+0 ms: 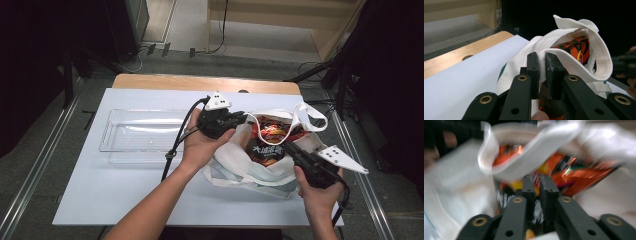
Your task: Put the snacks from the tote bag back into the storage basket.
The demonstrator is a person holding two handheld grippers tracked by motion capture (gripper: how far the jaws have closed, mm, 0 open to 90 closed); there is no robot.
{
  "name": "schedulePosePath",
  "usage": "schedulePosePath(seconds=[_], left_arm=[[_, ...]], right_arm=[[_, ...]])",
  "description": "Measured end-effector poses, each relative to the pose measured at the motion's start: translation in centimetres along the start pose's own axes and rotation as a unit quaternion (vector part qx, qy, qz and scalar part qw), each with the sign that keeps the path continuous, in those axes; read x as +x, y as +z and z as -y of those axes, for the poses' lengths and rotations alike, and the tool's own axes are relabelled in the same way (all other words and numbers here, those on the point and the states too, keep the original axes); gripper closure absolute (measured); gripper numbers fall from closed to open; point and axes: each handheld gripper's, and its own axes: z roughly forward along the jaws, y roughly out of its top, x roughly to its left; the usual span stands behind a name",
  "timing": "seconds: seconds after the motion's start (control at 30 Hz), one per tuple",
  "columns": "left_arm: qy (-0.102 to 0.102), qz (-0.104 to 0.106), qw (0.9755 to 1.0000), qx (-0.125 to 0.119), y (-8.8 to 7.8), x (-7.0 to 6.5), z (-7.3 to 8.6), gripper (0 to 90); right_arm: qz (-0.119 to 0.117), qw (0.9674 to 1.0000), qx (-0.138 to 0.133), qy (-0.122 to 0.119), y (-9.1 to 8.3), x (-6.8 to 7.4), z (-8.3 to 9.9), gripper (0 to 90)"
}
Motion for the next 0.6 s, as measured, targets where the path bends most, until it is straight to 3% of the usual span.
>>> schedulePosePath(seconds=[0.03, 0.2, 0.37, 0.6], left_arm=[[0.0, 0.001, 1.0, -0.001, 0.0, -0.1, 0.1, 81.0], [0.011, 0.013, 0.9999, 0.0, 0.0, 0.0, 0.3, 68.0], [0.042, 0.024, 0.9987, 0.014, 0.1, -0.5, 0.9, 54.8], [0.051, 0.02, 0.9983, 0.022, 0.3, -0.7, 1.2, 47.7]], right_arm=[[-0.006, 0.9999, 0.013, -0.006, 0.8, 0.5, 0.5, 89.2], [-0.018, 0.9998, -0.007, -0.01, 0.8, 1.3, -0.5, 90.0], [-0.022, 0.9989, -0.032, -0.026, 0.9, 2.1, -3.4, 89.7], [-0.014, 0.9987, -0.044, -0.022, 2.2, 2.1, -6.1, 88.2]])
